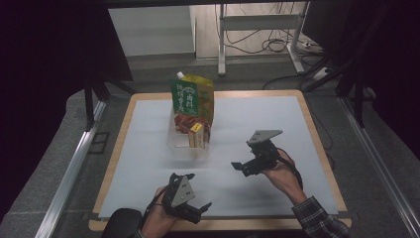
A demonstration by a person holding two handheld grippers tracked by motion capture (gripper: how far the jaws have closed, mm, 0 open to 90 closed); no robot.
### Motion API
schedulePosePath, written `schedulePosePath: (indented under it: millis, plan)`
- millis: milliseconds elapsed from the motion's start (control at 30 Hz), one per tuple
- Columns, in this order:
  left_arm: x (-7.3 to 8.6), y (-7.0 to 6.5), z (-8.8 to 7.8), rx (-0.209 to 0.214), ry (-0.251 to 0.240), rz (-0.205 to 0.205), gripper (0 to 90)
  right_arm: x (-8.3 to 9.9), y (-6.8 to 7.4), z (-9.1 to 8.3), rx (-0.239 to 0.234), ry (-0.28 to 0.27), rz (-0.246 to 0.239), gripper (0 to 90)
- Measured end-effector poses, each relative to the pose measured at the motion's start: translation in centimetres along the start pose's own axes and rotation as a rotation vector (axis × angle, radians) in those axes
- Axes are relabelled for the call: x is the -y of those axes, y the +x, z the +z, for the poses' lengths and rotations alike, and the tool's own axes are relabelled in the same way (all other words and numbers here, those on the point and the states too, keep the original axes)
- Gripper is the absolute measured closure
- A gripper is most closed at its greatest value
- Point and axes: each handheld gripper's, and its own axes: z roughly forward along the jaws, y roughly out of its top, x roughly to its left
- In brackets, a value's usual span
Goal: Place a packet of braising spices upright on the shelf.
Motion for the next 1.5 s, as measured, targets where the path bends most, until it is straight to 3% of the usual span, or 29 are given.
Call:
schedulePosePath:
  millis: [767, 1500]
  plan:
    - [0.0, -0.1, 0.1, 0.0, -0.003, -0.004, 0.0, 3.0, -0.9, -2.4, 0.069, 0.022, 0.021, 0.4]
    - [0.0, 0.0, 0.1, 0.0, 0.0, -0.003, 0.0, 5.1, -0.9, -5.2, 0.112, 0.019, 0.041, 0.0]
